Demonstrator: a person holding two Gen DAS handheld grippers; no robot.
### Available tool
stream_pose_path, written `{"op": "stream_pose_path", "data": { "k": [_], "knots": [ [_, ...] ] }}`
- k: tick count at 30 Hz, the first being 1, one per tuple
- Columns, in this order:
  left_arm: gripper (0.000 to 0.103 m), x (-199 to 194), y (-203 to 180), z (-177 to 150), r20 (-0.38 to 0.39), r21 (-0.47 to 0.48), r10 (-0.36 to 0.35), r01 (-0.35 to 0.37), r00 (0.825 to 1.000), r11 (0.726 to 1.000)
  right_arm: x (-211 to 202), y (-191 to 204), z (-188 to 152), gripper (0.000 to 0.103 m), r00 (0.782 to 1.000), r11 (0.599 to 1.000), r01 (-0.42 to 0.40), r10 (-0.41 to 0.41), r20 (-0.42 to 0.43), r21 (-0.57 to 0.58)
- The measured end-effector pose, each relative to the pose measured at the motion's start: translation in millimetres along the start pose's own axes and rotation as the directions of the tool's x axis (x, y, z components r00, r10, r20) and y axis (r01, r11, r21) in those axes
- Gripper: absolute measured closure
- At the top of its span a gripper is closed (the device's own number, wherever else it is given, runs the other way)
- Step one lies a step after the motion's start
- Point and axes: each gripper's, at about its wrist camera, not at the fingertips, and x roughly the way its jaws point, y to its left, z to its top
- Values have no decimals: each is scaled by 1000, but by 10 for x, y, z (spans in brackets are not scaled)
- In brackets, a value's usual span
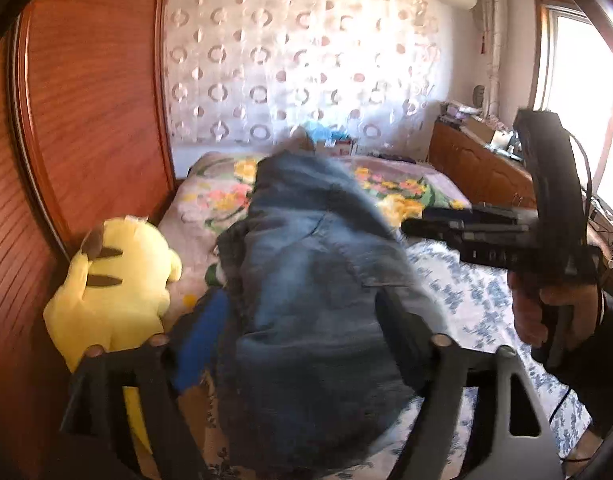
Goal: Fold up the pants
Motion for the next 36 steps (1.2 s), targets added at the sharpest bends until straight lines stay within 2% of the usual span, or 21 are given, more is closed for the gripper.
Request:
{"op": "stream_pose_path", "data": {
  "k": [4,8,12,14,16,19,22,26,30,36],
  "knots": [
    [20,-135,-241,15,38,33,-4,3,999,999,-500,42,-210,49,999,999,28,-29,42,16],
    [20,-268,-505,15,67,62,-32,28,997,998,-949,44,-398,38,992,996,80,-83,94,33],
    [17,-390,-741,10,100,89,-58,49,993,995,-1429,71,-580,33,983,992,119,-124,135,48],
    [15,-441,-828,3,116,93,-62,51,991,994,-1630,92,-667,26,977,990,134,-141,158,51],
    [15,-518,-909,1,141,87,-61,49,988,995,-1824,115,-756,26,970,986,157,-165,179,57],
    [15,-626,-1024,-14,162,99,-62,46,985,994,-2067,127,-891,19,960,981,177,-190,208,77],
    [15,-772,-1213,-48,181,138,-40,15,983,990,-2277,191,-1022,18,942,973,217,-231,242,84],
    [15,-919,-1366,-117,187,144,-65,38,980,989,-2532,307,-1250,16,923,962,251,-271,272,107],
    [15,-1017,-1527,-208,182,154,-52,24,982,988,-2719,465,-1454,16,904,948,292,-316,290,124],
    [15,-1157,-1732,-388,186,159,-106,77,977,984,-2889,711,-1681,16,871,921,352,-388,301,168]
  ]
}}
